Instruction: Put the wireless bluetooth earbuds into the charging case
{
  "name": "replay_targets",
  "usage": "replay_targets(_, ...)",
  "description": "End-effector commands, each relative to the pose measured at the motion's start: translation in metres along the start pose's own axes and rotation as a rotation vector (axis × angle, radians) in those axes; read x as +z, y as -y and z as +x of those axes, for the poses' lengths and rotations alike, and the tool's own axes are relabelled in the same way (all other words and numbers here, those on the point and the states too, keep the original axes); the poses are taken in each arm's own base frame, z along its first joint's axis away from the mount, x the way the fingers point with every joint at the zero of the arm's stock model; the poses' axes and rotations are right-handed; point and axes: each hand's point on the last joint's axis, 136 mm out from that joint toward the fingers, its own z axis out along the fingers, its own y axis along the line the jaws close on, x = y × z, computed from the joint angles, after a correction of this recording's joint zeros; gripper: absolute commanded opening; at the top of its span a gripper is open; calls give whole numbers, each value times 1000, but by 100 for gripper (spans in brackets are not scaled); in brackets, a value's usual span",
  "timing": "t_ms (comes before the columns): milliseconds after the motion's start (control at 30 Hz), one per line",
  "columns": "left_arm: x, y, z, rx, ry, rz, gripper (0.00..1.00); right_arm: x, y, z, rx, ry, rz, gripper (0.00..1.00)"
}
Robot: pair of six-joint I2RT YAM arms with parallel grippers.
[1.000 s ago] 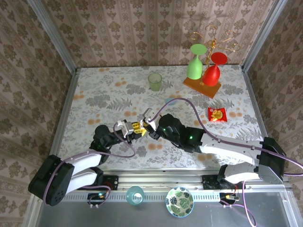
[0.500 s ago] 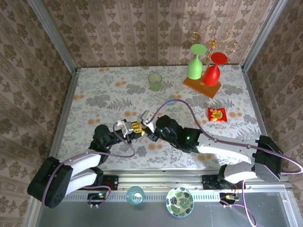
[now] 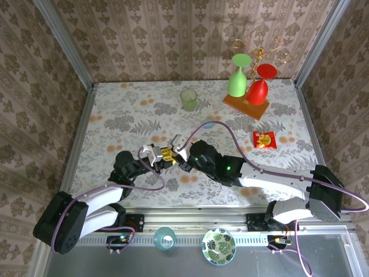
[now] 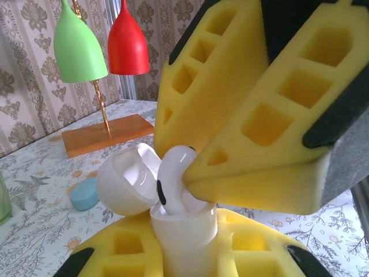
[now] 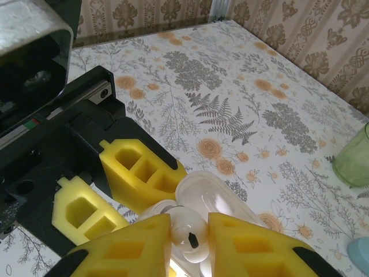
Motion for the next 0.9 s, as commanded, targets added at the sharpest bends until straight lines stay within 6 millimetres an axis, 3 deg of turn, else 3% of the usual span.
replay_targets(0, 2, 1, -25, 33, 58, 5, 0, 1, -16, -16, 9, 44, -69, 27)
replay_targets(300, -2, 1, -22, 29, 53, -14, 0, -4, -11, -24, 35, 63, -52, 34)
replay_targets(567, -2, 0, -20, 24, 48, -20, 0, -12, -6, -28, 55, 87, -45, 52)
replay_targets(867, -3, 0, -18, 27, 43, -25, 0, -33, 8, -36, 115, 144, -34, 62)
